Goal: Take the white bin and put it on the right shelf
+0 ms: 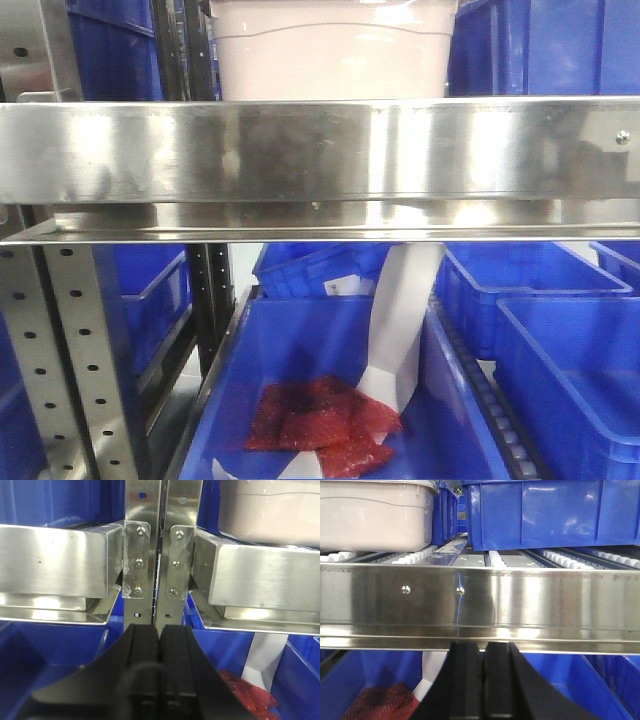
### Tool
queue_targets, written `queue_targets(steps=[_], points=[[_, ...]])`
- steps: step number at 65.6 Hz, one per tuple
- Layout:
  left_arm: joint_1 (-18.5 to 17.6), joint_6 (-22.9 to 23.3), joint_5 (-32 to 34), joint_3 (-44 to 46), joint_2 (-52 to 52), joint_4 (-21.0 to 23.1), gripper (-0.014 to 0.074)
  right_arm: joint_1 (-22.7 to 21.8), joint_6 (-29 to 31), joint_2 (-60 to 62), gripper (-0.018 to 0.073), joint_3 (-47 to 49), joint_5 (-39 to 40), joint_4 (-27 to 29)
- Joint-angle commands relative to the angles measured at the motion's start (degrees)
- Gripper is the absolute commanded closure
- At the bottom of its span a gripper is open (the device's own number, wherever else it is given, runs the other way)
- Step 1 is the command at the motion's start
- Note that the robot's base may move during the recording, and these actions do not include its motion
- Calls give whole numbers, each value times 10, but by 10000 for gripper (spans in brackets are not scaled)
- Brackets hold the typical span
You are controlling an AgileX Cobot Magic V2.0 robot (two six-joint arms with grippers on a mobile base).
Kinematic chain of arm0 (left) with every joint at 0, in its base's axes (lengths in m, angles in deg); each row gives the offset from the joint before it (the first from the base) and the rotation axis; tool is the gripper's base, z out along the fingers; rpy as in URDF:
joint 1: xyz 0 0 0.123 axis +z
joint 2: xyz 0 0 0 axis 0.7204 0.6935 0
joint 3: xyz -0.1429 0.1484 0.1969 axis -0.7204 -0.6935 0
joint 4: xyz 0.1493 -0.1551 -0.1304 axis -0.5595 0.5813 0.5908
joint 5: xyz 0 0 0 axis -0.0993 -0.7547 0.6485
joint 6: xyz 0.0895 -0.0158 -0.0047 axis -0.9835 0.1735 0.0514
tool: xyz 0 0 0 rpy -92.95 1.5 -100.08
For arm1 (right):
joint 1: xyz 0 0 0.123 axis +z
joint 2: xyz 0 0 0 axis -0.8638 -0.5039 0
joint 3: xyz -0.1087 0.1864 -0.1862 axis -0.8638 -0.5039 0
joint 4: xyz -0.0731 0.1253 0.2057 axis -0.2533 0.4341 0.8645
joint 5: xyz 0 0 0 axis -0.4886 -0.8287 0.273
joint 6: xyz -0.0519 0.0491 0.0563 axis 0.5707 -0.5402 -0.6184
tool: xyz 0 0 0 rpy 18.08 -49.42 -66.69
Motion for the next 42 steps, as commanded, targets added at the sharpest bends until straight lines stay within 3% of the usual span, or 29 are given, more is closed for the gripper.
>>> queue_targets(steps=[1,42], points=[[-5,5,47,0,-6,0,713,-3,5,10,531,-1,47,0],[-5,5,47,0,-6,0,713,-3,5,10,531,-1,47,0]])
